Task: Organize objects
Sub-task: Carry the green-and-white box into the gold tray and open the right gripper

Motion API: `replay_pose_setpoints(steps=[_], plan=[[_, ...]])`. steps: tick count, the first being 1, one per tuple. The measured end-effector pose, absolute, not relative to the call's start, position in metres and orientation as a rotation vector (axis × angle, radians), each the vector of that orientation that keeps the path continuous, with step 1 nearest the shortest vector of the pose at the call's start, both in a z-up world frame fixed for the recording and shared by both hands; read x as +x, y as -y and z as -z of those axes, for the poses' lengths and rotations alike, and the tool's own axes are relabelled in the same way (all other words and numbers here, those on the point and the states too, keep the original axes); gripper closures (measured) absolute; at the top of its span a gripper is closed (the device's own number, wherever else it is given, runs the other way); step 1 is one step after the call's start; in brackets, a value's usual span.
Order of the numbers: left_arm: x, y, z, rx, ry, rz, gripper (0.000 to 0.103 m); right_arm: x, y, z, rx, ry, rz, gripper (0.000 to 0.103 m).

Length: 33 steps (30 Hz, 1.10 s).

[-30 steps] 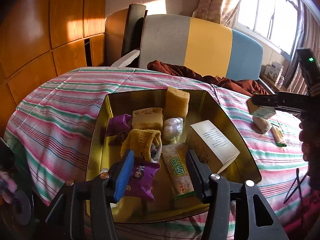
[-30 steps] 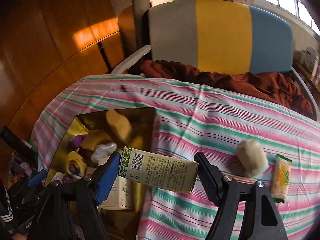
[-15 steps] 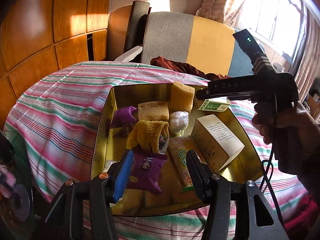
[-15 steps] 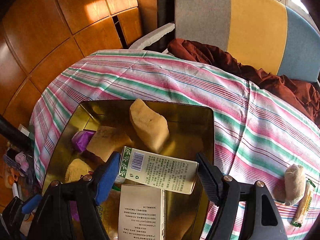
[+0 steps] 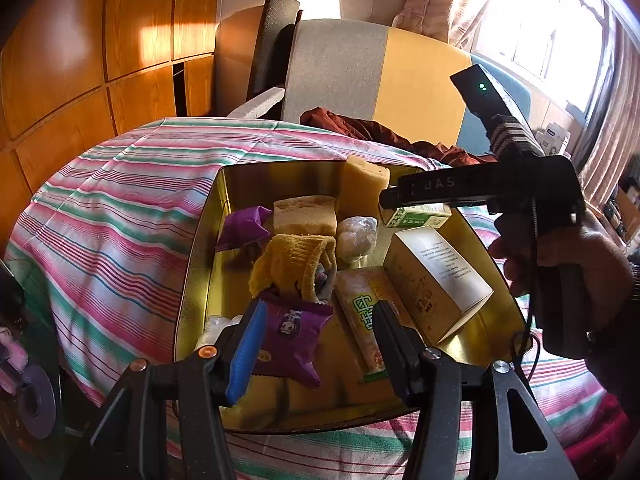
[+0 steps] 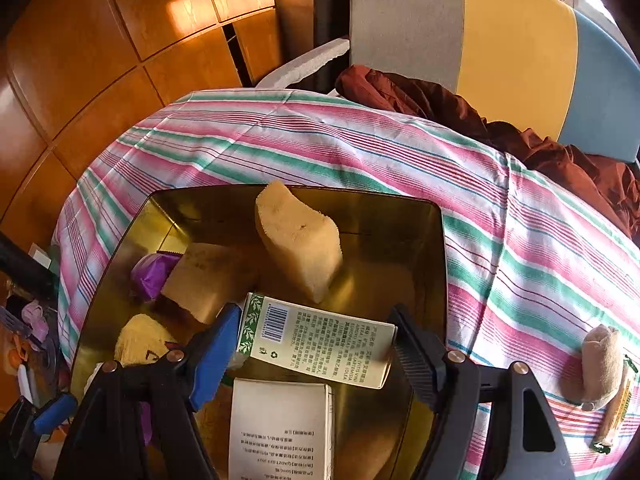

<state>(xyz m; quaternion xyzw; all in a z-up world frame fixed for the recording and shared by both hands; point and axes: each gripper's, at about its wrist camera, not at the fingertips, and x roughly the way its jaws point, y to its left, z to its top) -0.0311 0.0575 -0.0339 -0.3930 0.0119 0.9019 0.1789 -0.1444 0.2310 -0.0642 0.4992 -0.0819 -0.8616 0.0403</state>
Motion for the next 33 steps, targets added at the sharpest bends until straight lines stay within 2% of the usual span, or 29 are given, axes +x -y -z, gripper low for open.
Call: replay_pose_setpoints(steps=[4,8,24,33], plan=[[-0.031,-0.057,0.033,-1.113,-0.041,-2.556,0.047,-0.143,-0.229,0.072,1.563,0.222,2.627,0.025],[-0.031,-0.057,0.033,-1.11,-0.038,-2.561,0.047,-0.138,-0.229,0.071,1.557,0.208,2.634,0.018],[-0.025,-0.063,0.028,-1.094,-0.064,-2.557,0.043,-0.083,-0.236,0.027,1.377,0.2,2.764,0.017],[-0.014,-0.075,0.015,-1.04,-0.104,-2.546,0.042,-0.032,-0.291,0.014,1.364,0.292,2.867,0.017]])
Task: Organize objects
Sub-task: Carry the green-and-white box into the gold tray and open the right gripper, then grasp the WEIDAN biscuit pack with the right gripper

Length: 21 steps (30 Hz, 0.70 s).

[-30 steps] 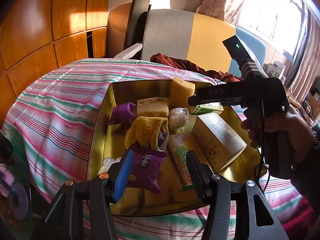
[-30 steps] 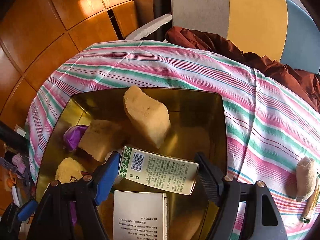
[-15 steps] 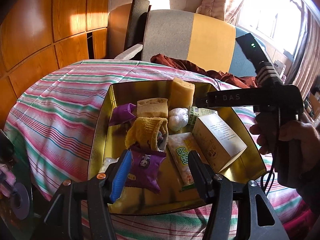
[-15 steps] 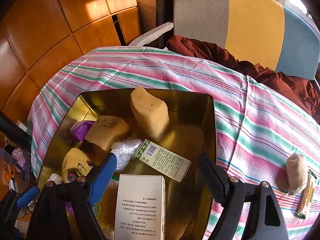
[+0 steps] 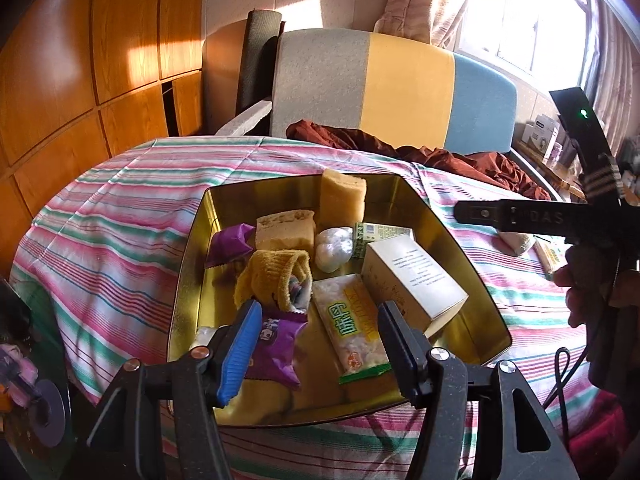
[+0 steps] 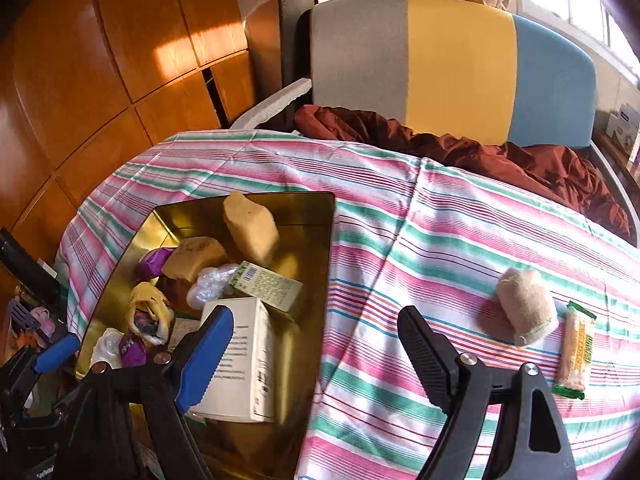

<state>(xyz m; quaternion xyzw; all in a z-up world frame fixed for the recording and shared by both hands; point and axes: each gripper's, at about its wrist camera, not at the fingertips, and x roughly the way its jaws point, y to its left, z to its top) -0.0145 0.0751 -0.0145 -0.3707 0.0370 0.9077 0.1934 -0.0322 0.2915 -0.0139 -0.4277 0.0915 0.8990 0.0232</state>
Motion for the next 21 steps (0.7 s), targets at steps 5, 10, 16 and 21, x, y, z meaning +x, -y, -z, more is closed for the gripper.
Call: replay_pose_setpoints(steps=[5,10,16,21], plan=[[-0.01,-0.089,0.009,-1.023,-0.132,-2.516,0.033,-0.009,-0.336,0.013,-1.285,-0.301,-2.689,0.017],[-0.006,-0.104,0.006,-1.015,-0.167,-2.483,0.026,0.011,-0.388,0.018,-1.271,-0.325,-2.562,0.017],[-0.001,-0.122,0.003,-1.006,-0.193,-2.443,0.02,0.035,-0.461,0.026,-1.25,-0.412,-2.388,0.017],[-0.001,-0.136,0.0,-0.999,-0.213,-2.411,0.016,0.051,-0.517,0.046,-1.202,-0.56,-2.264,0.017]])
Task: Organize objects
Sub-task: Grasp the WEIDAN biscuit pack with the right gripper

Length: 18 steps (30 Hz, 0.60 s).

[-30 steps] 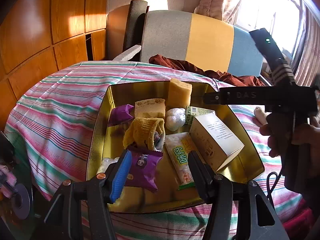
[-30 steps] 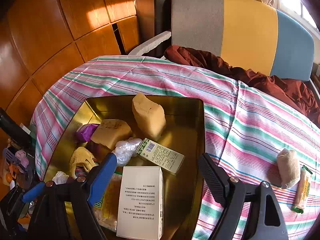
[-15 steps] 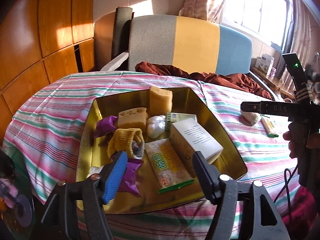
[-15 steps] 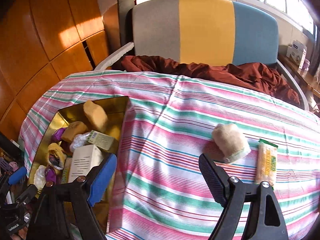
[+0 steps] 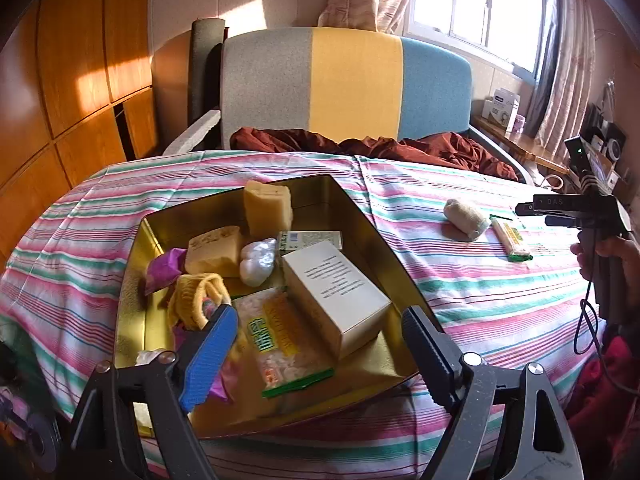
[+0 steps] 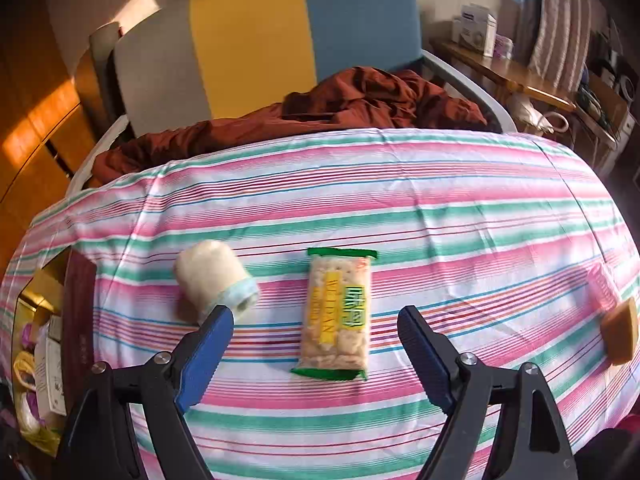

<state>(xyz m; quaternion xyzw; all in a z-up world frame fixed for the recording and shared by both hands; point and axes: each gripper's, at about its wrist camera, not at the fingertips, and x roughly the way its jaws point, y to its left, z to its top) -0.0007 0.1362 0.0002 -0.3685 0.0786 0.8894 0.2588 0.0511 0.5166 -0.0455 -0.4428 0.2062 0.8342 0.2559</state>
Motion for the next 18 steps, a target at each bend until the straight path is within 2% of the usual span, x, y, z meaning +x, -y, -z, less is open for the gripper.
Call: replay_pose_setpoints(steps=[4,7,12,18], plan=[[-0.001,-0.15,-0.002,-0.998,-0.234,-2.382,0.014,0.059,-0.539,0.072,-1.208,-0.656,-2.206,0.017],[-0.002,-0.163,-0.003,-1.0,-0.248,-2.362,0.008,0.054,-0.546,0.08,-1.243,-0.696,-2.187,0.017],[-0.003,-0.192,-0.007,-0.992,-0.267,-2.312,0.001,0.039,-0.543,0.088,-1.31,-0.649,-2.199,0.017],[-0.002,-0.23,-0.013,-0.974,-0.289,-2.236,0.0,0.024,-0.536,0.104,-1.413,-0.55,-2.169,0.017]])
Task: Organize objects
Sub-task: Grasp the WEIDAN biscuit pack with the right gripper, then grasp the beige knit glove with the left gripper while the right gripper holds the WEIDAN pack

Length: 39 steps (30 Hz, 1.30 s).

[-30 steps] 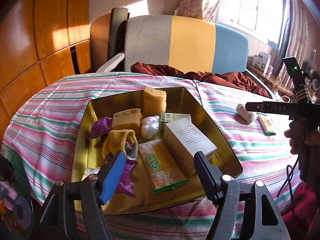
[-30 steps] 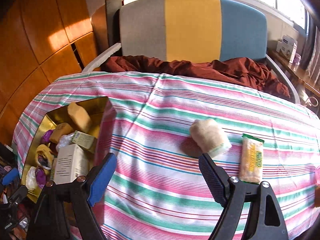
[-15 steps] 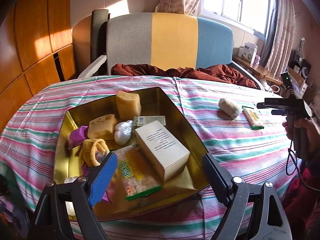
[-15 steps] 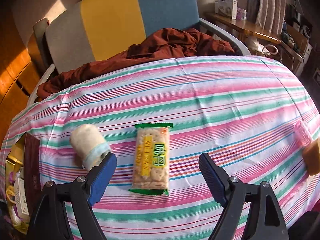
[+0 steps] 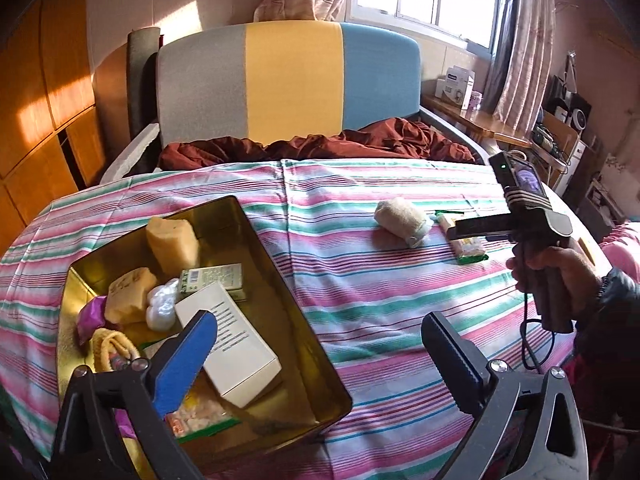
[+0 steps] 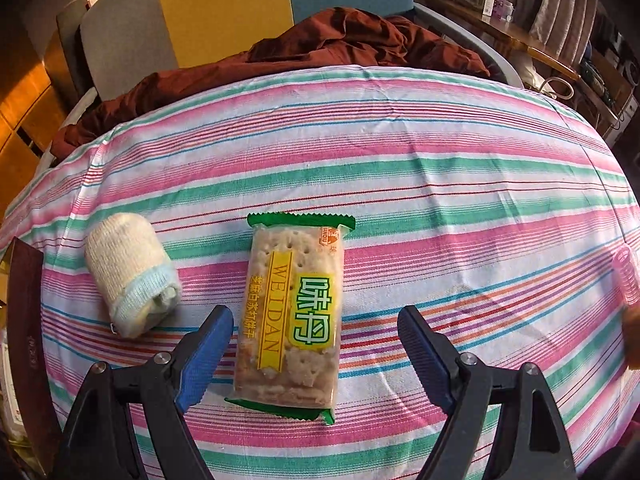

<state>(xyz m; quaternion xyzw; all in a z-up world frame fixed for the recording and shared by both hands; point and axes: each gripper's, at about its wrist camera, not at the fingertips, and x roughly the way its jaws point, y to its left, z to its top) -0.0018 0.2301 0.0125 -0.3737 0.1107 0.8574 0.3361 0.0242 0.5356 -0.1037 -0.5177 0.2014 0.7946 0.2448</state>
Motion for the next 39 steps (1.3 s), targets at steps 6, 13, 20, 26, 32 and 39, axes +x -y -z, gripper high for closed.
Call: replay_pose_setpoints(steps=[6,13,20,26,32,39], plan=[[-0.001,-0.265,-0.012,-0.969,-0.305,-2.167,0.0,0.027,-0.534,0.104,-1.438,-0.505,-2.155,0.04],[-0.012,-0.3,-0.008,-1.014,-0.272,-2.107,0.0,0.053,-0.551,0.101,-1.459,-0.501,-2.015,0.054],[-0.043,-0.346,0.01,-1.159,-0.168,-2.06,0.0,0.061,-0.558,0.1,-1.463,-0.533,-1.997,0.054],[-0.077,-0.381,0.036,-1.298,-0.076,-2.072,0.007,0.064,-0.56,0.1,-1.467,-0.551,-2.0,0.053],[-0.11,-0.407,0.06,-1.431,0.058,-2.077,0.011,0.068,-0.563,0.099,-1.469,-0.56,-2.003,0.052],[-0.132,-0.445,0.083,-1.497,0.076,-2.063,0.017,0.073,-0.563,0.097,-1.472,-0.552,-2.002,0.052]])
